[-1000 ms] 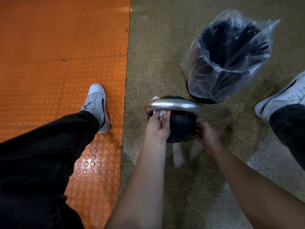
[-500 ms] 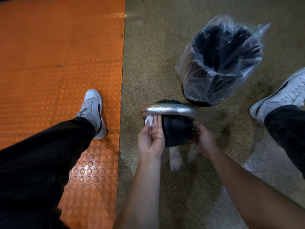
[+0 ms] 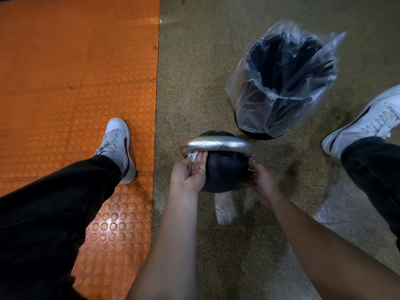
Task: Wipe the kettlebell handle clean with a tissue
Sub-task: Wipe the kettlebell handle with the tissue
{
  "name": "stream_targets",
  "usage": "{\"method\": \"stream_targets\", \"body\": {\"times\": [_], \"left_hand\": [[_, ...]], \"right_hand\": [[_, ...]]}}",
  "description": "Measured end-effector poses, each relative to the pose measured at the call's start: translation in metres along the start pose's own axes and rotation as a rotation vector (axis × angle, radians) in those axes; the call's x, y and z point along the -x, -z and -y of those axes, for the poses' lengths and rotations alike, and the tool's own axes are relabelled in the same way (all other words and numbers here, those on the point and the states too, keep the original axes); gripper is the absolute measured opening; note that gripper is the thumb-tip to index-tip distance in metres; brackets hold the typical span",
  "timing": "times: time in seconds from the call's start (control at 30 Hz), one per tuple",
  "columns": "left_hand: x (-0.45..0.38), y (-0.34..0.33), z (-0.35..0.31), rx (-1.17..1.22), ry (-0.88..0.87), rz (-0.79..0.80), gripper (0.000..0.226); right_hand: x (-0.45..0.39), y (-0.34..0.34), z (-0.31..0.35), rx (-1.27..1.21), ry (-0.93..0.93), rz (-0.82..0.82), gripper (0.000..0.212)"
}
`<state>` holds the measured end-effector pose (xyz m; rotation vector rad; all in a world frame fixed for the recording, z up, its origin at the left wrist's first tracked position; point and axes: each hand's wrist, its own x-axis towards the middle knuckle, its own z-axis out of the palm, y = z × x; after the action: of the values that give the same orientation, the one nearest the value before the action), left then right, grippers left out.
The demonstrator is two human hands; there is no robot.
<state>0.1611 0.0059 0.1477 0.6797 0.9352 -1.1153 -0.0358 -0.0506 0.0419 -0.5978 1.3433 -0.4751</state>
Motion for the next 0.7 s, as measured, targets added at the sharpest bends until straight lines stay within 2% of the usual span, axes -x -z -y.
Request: {"method": "stream_targets", "body": {"times": [0.1,0.3,0.43,0.6,0.7], "left_hand": [[0.000,-0.005,0.004,-0.033,-0.049,-0.036,0.032],[0.013,0.005,0.004,-0.174,-0.119,0.044,0.025],[0.002,-0.007,0.010,-0.099,-0.105,-0.003,0.023],[0.015,0.001,0.020,-0.161,-0.223,0.031,0.025],[0.009,0.002,0.020,-0.139,-0.198,0.014,0.029]], "right_hand": [[0.003,0.001,0.001,0.028,0.009,0.011,0.035],[0.005,-0.001,0.003,0.012,-0.009,-0.003,0.033],[0.008,-0.001,0.003,0.031,0.008,0.014,0.035],[0.008,0.000,0.003,0.047,0.013,0.001,0.038],[0.006,-0.001,0.001,0.044,0.007,-0.002,0.038]]}}
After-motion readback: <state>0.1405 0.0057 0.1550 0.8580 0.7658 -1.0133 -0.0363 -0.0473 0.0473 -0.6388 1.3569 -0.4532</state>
